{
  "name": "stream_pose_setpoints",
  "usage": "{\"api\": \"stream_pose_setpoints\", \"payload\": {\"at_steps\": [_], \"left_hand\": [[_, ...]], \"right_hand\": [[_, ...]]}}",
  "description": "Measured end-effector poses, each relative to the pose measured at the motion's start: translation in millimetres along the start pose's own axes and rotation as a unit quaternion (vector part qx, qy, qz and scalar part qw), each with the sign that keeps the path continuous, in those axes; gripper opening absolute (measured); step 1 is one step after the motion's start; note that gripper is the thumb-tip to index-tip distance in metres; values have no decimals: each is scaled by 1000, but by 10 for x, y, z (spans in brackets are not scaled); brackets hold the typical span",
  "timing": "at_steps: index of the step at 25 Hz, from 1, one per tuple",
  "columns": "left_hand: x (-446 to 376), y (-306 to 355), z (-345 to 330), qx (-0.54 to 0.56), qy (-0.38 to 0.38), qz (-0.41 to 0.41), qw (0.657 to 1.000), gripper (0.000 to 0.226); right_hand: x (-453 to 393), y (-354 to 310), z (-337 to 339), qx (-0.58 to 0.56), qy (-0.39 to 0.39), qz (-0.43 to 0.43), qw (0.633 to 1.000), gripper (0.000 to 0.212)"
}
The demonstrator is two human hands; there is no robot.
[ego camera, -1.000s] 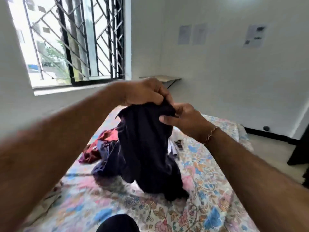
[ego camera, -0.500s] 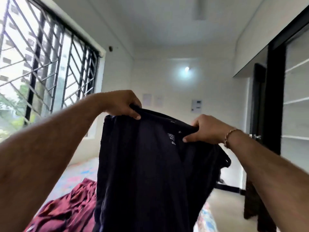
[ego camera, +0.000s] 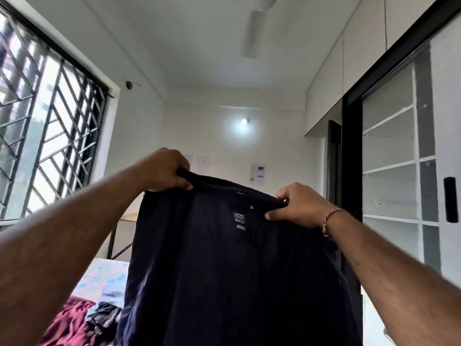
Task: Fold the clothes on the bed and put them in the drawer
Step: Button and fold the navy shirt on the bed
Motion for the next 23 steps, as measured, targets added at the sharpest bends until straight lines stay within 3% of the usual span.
{"api": "stream_pose_setpoints", "payload": {"at_steps": [5,7,9,11,17,21,23], "left_hand": [[9,-89,154,-35,17,52,998,58],[62,-110,196,31,2,33,999,70],[138,-85,204,113,-33,3,993,79],[201,-30,173,164,-63,-16,984,75],[285,-381,73,152,-95,25,983,11],[450,-692,5,187,-87,79,975,21],[565,-849,-144,282,-64,106,952,30]], "right_hand": [[16,-20,120,-18,0,5,1000,38],[26,-6,62,-31,-69,1,997,34],[69,105,-20,53,-143,-31,988,36],[115,283,-17,102,-167,-69,978,32],[326,738,39,-138,-189,-62,970,27],[461,850,19,-330,-102,-60,937,37],[506,917,-52,-408,-47,-53,910,50]]}}
Point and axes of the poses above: each hand's wrist, its own x-axis away from the middle knuckle, its own z-axis out of the back of the hand, y = z × x, the point moved 9 cm from there along -x, towards the middle knuckle, and after that the axes turned 7 degrees about -y, right-handed, at the moved point
